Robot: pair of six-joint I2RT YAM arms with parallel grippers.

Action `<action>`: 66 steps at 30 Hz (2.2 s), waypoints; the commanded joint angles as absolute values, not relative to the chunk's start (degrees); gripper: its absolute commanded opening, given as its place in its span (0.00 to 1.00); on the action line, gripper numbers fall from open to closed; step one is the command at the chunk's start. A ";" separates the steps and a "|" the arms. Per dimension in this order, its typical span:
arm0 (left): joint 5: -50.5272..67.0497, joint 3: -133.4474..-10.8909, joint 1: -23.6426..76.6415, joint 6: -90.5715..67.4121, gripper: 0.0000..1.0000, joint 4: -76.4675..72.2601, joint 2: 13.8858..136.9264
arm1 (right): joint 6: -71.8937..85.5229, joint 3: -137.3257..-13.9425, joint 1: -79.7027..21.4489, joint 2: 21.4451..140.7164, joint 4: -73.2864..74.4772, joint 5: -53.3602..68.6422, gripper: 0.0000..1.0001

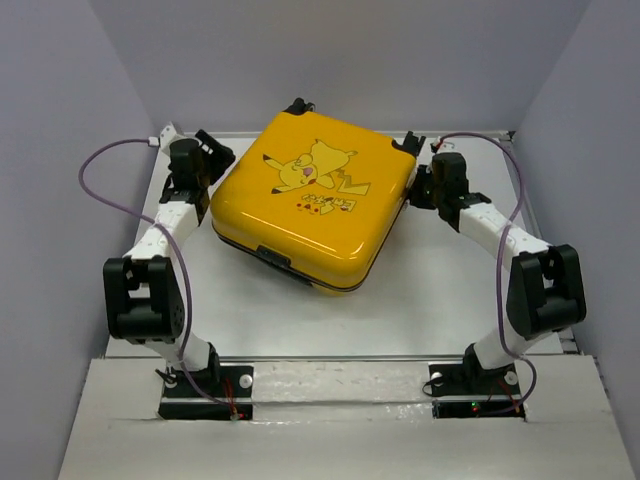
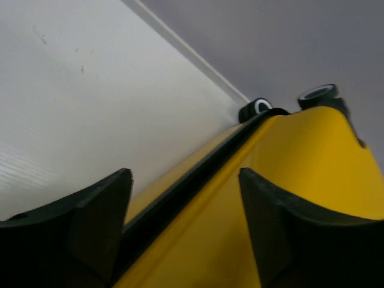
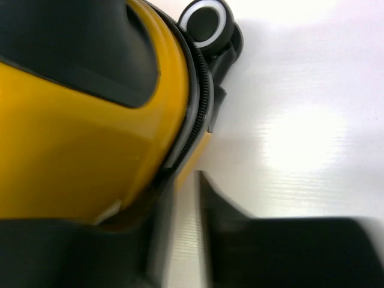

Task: Pack the luggage

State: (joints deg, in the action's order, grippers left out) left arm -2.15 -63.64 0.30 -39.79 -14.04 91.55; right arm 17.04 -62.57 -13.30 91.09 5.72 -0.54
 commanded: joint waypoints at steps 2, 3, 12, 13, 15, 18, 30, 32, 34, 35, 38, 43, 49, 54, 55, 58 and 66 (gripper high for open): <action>-2.11 -77.03 -2.98 -34.56 0.99 -8.36 85.61 | 15.48 -71.01 -13.62 88.42 3.92 9.23 0.61; -2.46 -79.25 -3.34 -33.76 0.99 -6.61 84.56 | 14.25 -71.62 -13.62 87.72 5.43 9.40 0.76; -6.85 -84.99 6.49 -27.45 0.99 -7.38 73.40 | 16.34 -65.50 -13.62 76.30 8.88 6.15 1.00; -7.20 -83.69 8.33 -26.29 0.99 -7.30 70.78 | 17.04 -64.35 -13.62 74.90 8.88 6.24 1.00; -7.82 -80.87 11.85 -25.05 0.99 -7.12 67.34 | 17.57 -61.98 -13.62 71.73 8.79 6.24 1.00; -4.85 -73.14 18.62 -25.40 0.95 -7.21 60.40 | 18.54 -56.35 -13.62 64.88 7.57 7.73 0.98; -0.26 -46.77 45.43 -24.34 0.24 -2.20 37.81 | 24.69 -38.33 -13.62 43.87 2.21 21.00 0.35; -1.31 -43.18 45.70 -25.75 0.20 -0.45 32.80 | 25.84 -35.87 -13.62 41.59 1.93 23.37 0.32; -2.89 -41.75 45.70 -26.45 0.18 1.74 28.16 | 26.54 -34.19 -13.62 40.70 1.93 24.87 0.30; -4.99 -41.23 45.70 -26.54 0.18 2.98 27.08 | 26.89 -33.84 -13.62 40.52 1.93 25.13 0.30; -17.67 -42.62 45.79 -29.33 0.18 15.06 26.02 | 27.51 -32.44 -14.76 42.35 1.76 24.53 0.27; -27.34 -46.75 45.62 -29.89 0.31 15.23 30.92 | 28.74 -30.76 -17.04 44.56 -1.49 21.81 0.26; -21.21 -59.49 38.43 -24.70 0.40 3.00 50.78 | 28.04 -31.29 -18.10 47.37 -1.58 16.53 0.22; -5.81 -66.79 19.27 -29.69 0.41 -1.58 62.29 | 26.99 -31.64 -18.11 50.01 -0.97 14.77 0.19; -4.41 -67.67 17.68 -30.14 0.41 -2.37 63.36 | 26.11 -31.81 -18.11 50.01 -0.62 14.16 0.14; -1.68 -74.06 12.41 -31.02 0.25 -2.90 68.70 | 24.79 -32.34 -18.11 50.45 -0.18 11.35 0.07; 3.60 -84.89 0.89 -29.62 0.06 1.48 83.65 | 23.82 -35.24 -18.11 57.12 -0.18 8.88 0.07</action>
State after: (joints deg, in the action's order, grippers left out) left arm -0.36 -80.60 4.67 -30.13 1.39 80.05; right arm 25.45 -31.46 -17.72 54.26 2.11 11.60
